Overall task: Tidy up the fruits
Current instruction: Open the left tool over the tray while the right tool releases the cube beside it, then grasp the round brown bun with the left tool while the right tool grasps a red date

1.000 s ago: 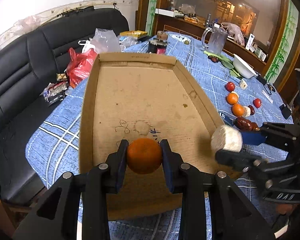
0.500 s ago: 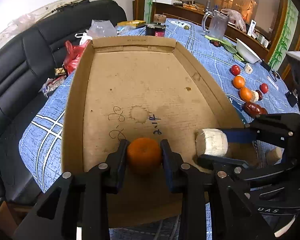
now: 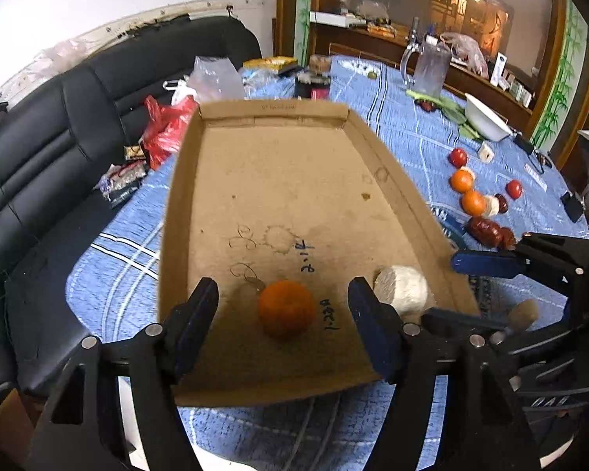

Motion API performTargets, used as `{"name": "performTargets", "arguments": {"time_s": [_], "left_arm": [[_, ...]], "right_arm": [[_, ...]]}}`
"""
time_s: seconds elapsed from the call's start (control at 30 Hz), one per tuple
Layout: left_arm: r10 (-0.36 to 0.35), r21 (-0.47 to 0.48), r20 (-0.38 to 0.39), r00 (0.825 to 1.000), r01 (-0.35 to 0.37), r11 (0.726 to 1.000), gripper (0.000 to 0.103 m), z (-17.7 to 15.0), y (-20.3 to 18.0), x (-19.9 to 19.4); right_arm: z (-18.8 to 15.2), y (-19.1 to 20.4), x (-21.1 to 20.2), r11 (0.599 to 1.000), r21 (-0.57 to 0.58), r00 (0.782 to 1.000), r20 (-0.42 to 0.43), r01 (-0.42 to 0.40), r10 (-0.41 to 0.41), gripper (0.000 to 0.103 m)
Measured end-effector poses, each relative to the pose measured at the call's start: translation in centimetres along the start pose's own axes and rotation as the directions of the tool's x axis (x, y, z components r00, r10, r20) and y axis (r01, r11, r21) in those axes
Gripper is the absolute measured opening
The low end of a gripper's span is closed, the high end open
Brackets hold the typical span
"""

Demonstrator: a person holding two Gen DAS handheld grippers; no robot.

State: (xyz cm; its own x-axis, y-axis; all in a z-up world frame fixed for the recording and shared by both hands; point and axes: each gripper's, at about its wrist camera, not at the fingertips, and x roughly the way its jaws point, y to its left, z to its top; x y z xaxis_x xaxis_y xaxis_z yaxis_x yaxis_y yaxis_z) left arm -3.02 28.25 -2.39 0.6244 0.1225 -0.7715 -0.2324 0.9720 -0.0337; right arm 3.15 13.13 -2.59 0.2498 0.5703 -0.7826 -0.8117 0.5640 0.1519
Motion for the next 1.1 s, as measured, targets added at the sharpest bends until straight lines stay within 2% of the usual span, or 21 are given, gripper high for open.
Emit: {"name": "performTargets", "arguments": {"time_s": [0.23,0.7,1.1], "left_arm": [[0.003,0.023,0.029,1.000,-0.003,1.000,0.068,0.2,-2.2,-1.5],[-0.043,0.102,0.036,0.998,0.039,0.994,0.068,0.0,-8.3,-3.0],[-0.112,0.176,0.022,0.993,0.107,0.979,0.068,-0.1,-13.5,-3.3]], "right_arm": [[-0.8,-2.1,-4.5,0.998,0.036,0.997,0.061,0.055,-0.057,0.061],[-5.3,-7.0,-10.0,0.981,0.113,0.983,0.076,0.159,-0.168,0.061],[-8.4,-10.9,-13.9,0.952,0.200,0.964,0.083,0.233,-0.254,0.061]]}}
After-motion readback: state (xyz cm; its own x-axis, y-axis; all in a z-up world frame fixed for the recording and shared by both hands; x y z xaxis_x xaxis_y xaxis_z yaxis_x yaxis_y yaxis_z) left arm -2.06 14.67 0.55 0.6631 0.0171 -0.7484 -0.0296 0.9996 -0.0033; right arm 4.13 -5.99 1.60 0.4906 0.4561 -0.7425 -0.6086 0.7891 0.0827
